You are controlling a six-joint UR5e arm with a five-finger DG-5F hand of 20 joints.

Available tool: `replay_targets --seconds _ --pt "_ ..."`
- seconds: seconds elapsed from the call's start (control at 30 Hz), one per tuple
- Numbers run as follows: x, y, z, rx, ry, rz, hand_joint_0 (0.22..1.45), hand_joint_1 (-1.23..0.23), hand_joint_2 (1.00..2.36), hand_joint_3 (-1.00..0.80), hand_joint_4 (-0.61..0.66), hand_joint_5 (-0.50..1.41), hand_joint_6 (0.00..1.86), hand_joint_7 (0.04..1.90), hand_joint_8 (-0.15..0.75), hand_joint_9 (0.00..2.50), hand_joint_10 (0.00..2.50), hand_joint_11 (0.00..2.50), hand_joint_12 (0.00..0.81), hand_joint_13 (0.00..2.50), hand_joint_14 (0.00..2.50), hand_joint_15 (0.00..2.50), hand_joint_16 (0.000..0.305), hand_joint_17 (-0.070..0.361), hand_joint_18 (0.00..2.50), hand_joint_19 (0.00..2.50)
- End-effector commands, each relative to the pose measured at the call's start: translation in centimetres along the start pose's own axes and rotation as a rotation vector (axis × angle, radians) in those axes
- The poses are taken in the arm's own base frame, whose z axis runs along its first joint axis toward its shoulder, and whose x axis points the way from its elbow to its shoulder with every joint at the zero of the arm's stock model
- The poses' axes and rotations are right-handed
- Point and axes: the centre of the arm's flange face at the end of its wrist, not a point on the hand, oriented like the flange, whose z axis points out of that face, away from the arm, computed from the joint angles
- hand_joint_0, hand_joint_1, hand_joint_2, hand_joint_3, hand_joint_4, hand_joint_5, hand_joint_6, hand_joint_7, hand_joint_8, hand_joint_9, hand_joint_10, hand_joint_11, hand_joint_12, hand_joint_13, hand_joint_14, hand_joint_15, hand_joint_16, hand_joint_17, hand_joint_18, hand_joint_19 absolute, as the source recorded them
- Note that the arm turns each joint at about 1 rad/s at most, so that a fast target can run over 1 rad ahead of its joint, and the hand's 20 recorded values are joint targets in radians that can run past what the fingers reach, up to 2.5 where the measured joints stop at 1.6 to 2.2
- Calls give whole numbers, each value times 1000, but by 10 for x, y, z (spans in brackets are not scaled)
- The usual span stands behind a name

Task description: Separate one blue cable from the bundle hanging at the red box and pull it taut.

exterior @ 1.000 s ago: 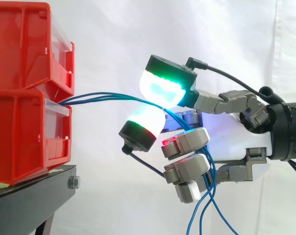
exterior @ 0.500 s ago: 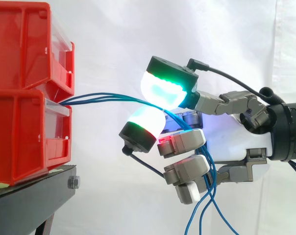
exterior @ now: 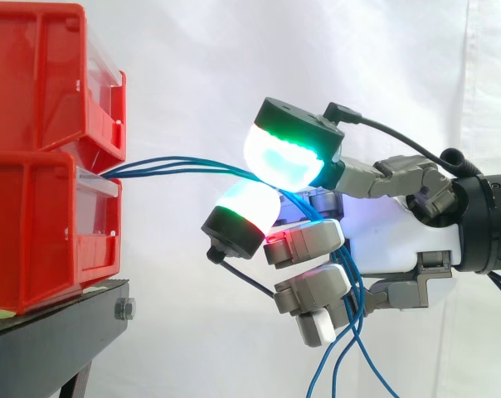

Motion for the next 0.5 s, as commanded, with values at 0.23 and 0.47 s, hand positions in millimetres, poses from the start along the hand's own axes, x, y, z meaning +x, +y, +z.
replay_targets --seconds 0.23,0.47 --pt "0 -1 0 2 0 0 582 -1079 1000 -500 -100 -174 931 1104 169 1018 285 1550 324 1092 14 1514 48 108 919 822" --pt "0 -1 0 2 0 0 404 -821 1000 -500 -18 -166 911 975 260 1023 595 1311 418 1168 6 1497 61 138 1030 827"
